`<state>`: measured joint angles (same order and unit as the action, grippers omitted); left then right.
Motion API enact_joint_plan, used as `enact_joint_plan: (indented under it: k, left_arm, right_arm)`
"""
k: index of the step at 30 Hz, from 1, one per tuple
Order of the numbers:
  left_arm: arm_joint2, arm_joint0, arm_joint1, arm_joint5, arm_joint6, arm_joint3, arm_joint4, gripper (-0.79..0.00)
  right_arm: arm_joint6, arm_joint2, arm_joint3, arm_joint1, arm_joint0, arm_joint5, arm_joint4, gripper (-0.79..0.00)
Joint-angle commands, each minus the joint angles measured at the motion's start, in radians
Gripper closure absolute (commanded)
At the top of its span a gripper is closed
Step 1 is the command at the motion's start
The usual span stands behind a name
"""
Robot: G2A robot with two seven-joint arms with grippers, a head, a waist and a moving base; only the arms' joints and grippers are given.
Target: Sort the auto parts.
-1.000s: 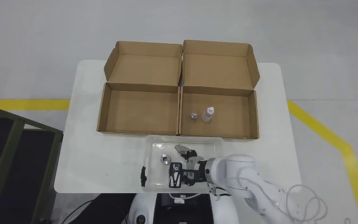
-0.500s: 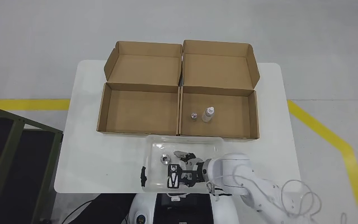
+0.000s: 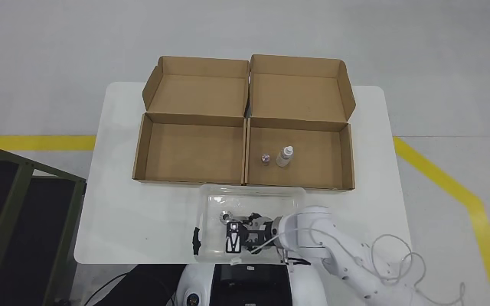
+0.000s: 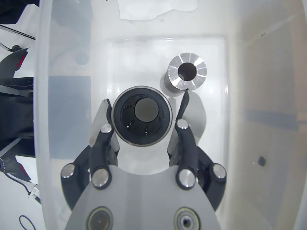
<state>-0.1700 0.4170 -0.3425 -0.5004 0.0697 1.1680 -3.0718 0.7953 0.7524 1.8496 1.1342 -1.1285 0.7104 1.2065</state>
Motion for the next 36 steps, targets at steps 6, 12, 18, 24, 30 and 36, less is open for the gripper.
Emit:
enact_joint_plan:
  k: [6, 12, 18, 24, 30, 36]
  left_arm:
    - [0.000, 0.000, 0.000, 0.000, 0.000, 0.000, 0.000, -0.785]
    - [0.000, 0.000, 0.000, 0.000, 0.000, 0.000, 0.000, -0.785]
    - [0.000, 0.000, 0.000, 0.000, 0.000, 0.000, 0.000, -0.785]
    - [0.000, 0.000, 0.000, 0.000, 0.000, 0.000, 0.000, -0.785]
    - [0.000, 0.000, 0.000, 0.000, 0.000, 0.000, 0.000, -0.785]
    - [0.000, 0.000, 0.000, 0.000, 0.000, 0.000, 0.000, -0.785]
  right_arm:
    - [-0.002, 0.016, 0.022, -0.006, -0.009, 0.003, -0.010, -0.018]
    - [-0.009, 0.048, 0.063, -0.017, -0.023, 0.015, -0.032, 0.000]
    - [-0.032, 0.107, 0.102, -0.032, -0.049, 0.026, -0.081, 0.000]
    - [-0.100, 0.178, 0.122, -0.046, -0.076, 0.041, -0.170, 0.000]
    - [-0.166, 0.244, 0.122, -0.057, -0.083, 0.060, -0.221, 0.000]
    - [-0.242, 0.260, 0.111, -0.057, -0.067, 0.080, -0.285, 0.000]
